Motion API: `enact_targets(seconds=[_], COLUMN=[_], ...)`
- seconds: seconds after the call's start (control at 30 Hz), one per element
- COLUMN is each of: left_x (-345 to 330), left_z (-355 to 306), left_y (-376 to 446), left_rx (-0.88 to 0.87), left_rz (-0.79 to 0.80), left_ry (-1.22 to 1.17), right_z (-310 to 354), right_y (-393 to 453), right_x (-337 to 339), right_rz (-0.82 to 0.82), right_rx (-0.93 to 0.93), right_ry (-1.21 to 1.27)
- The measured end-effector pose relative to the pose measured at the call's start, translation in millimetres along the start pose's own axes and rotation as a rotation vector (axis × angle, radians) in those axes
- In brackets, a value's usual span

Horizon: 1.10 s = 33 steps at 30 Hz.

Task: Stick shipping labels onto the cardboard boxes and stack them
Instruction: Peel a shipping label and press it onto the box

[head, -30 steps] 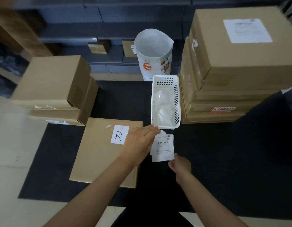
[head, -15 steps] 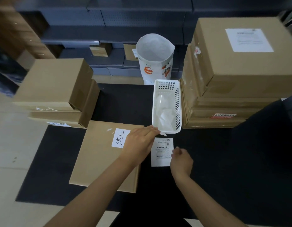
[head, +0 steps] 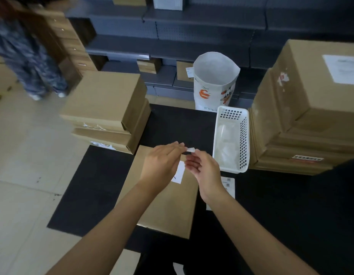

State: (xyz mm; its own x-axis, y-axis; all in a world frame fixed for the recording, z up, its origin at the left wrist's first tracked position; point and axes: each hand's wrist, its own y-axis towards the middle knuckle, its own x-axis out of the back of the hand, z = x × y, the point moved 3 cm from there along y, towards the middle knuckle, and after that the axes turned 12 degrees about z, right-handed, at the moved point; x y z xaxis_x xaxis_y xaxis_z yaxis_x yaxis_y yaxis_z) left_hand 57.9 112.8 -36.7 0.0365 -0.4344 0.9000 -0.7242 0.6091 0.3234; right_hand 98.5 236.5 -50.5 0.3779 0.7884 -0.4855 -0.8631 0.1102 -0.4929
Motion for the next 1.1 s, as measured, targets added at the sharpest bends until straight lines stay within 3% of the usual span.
enact_targets(seconds=[0.33, 0.57, 0.73, 0.93, 1.1], left_x=[37, 53, 57, 59, 59], left_z=[94, 137, 155, 162, 163], left_y=[-28, -44, -54, -58, -59], left_rx=[0.045, 0.215, 0.317, 0.343, 0.271], left_rz=[0.023, 0.211, 0.146, 0.135, 0.129], left_ry=[-0.121, -0.531, -0.789, -0.836, -0.733], right_z=[-39, -74, -86, -89, -87], right_y=[30, 43, 42, 37, 37], right_x=[-90, -136, -152, -158, -160], right_rz=[-0.004, 0.047, 0.056, 0.057, 0.020], right_rx=[0.037, 0.124, 0.174, 0.195, 0.205], right_ry=[-0.105, -0.382, -0.442, -0.472, -0.454])
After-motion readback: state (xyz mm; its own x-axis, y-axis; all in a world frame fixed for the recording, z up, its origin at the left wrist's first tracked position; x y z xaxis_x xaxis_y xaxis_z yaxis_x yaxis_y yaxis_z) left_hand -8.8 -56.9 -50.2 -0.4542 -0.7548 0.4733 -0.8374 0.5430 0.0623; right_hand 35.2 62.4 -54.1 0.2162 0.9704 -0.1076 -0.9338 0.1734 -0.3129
